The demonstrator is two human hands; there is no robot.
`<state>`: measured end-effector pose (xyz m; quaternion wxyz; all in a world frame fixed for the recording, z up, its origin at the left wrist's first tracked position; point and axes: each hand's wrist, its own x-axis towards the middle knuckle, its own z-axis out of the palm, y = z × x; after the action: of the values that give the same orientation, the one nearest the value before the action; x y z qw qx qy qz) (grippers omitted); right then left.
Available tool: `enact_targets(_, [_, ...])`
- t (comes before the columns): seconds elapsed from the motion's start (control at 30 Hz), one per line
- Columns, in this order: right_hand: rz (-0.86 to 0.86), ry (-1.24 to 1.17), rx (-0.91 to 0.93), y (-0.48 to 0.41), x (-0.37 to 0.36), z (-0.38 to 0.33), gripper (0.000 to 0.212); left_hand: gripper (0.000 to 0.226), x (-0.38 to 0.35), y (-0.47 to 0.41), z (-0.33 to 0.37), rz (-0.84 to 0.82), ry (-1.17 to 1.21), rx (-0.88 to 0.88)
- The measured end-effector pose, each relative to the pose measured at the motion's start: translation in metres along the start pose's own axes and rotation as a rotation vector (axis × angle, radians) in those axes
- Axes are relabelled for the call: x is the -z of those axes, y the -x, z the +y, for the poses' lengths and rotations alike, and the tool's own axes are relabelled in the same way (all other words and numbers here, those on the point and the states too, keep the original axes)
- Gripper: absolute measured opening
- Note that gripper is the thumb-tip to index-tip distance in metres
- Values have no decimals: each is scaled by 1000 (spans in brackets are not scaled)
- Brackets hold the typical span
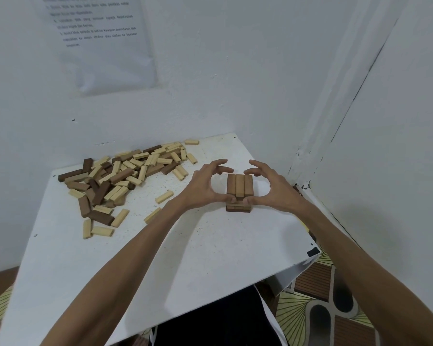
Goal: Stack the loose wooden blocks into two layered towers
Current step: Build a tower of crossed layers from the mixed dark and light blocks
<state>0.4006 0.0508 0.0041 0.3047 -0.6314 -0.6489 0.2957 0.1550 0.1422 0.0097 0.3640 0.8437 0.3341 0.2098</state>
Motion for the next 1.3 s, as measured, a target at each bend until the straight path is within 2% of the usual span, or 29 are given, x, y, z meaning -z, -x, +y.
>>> enact_targets(0.23, [43,43,88,-4,1,-18,96,95,14,7,1,30,-15,-23])
enact_targets(0.43, [56,86,197,-7,-5,-53,54,57,37,34,3,81,-23,25])
enact_targets(0.6, [4,187,264,-17,-31,-87,35,37,62,72,-10,132,-112,56])
enact_targets(0.73, [-84,252,282,-25,-65,-113,36,33,85,112,-26,172,-194,165])
enact_targets(1.0, [-259,247,402,-32,-137,-165,33,25,126,195,-46,257,-197,366])
enact_targets(1.3, [-332,308,462,-46,-200,-200,28,11,151,243,-73,405,-284,519])
